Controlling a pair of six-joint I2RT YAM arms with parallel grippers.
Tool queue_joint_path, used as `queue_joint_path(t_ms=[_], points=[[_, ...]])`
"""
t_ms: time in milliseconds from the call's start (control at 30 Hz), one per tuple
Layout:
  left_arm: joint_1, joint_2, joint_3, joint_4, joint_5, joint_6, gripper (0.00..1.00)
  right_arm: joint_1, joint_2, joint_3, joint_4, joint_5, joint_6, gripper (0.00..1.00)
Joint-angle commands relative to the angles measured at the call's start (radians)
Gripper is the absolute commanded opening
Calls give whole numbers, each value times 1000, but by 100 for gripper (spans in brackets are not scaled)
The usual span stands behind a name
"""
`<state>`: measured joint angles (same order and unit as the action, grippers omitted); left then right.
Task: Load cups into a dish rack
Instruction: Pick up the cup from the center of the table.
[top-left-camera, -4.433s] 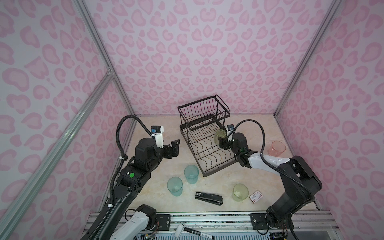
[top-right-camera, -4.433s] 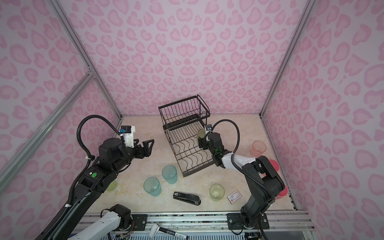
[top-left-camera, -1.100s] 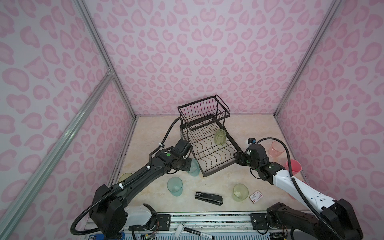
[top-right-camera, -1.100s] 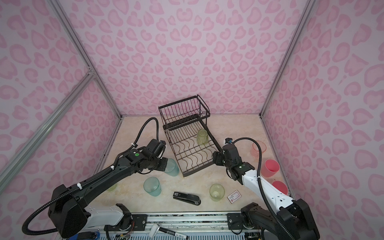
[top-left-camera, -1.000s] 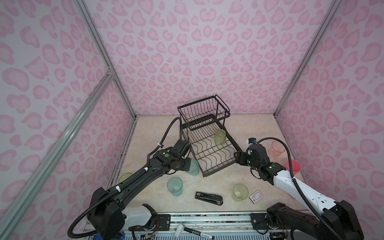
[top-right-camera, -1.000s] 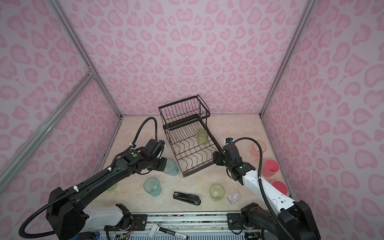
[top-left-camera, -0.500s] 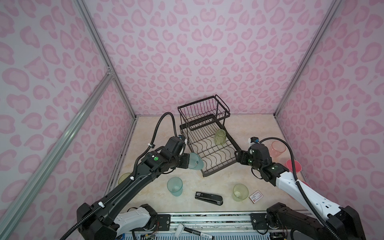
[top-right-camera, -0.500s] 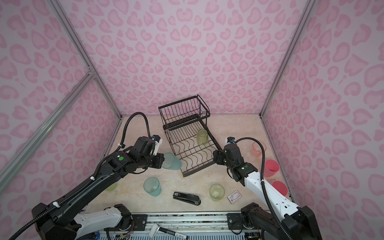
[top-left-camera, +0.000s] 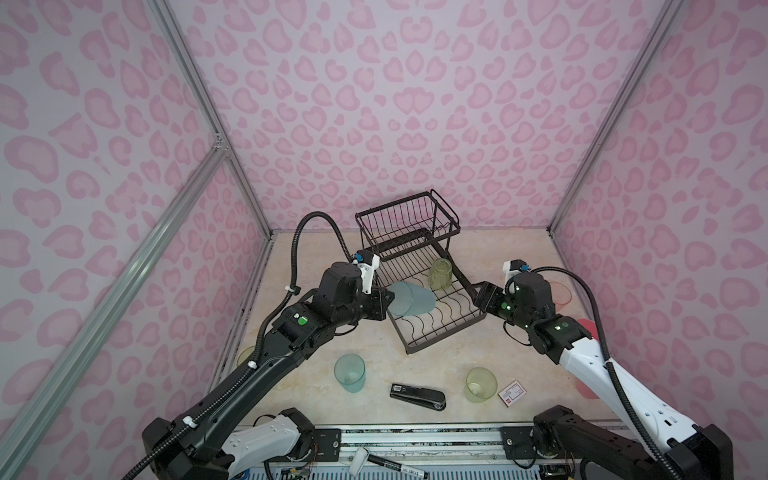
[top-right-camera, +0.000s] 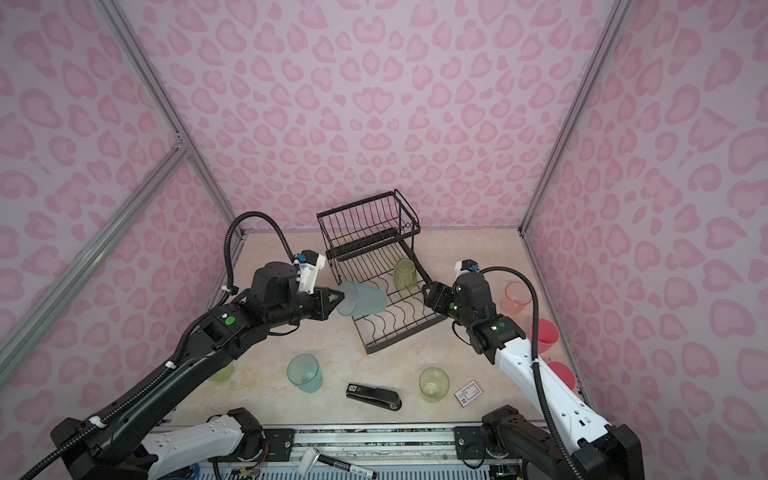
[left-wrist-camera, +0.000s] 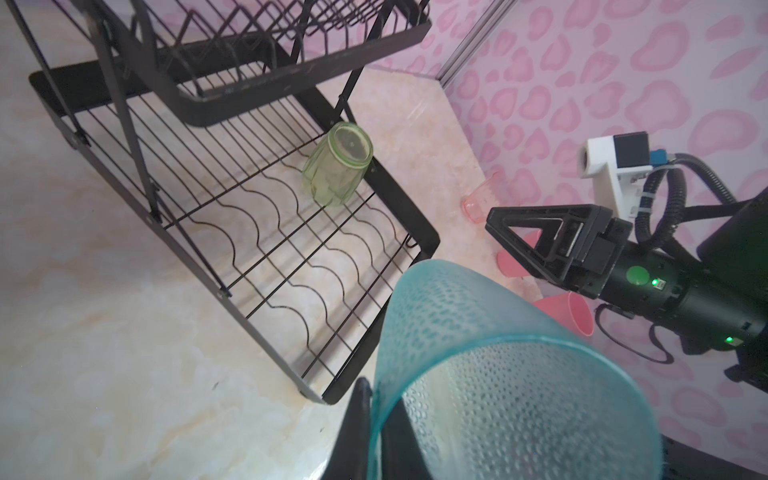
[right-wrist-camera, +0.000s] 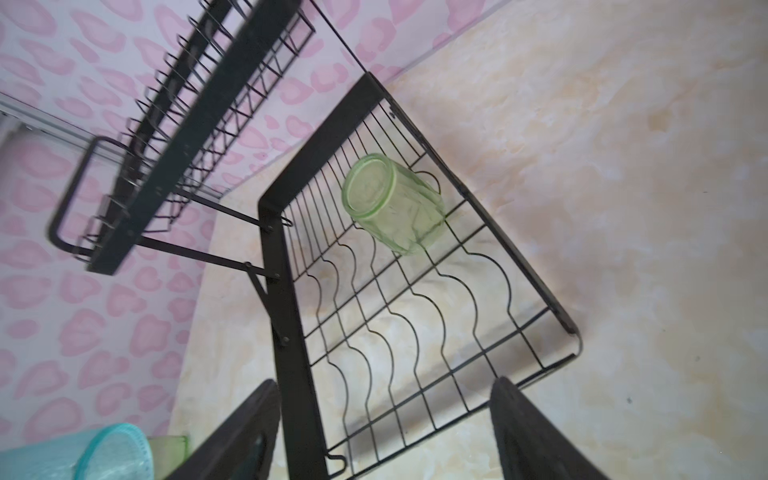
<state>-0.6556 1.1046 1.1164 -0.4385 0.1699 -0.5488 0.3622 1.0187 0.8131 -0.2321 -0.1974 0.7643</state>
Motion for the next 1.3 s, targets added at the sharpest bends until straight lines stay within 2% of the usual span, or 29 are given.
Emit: queue_joint_path(t_ms=[0,167,467,700,867,1267], points=[[0,-3,8,203,22,-31,3,-18,-28,37,30,-60,121,79],[-2,31,29,356,21,-45,3,-70,-32,109,100,-123,267,79],[-4,117,55,576,35,-71,3,-174,47,104,453,-283,648,78],[-17,206,68,759,50,-97,3,-196,110,87,647,-306,843,78],[-42,275,92,827,42,-97,3,-195,137,105,689,-312,898,79],[-97,429,207,876,40,-79,3,-184,136,136,668,-307,905,80]])
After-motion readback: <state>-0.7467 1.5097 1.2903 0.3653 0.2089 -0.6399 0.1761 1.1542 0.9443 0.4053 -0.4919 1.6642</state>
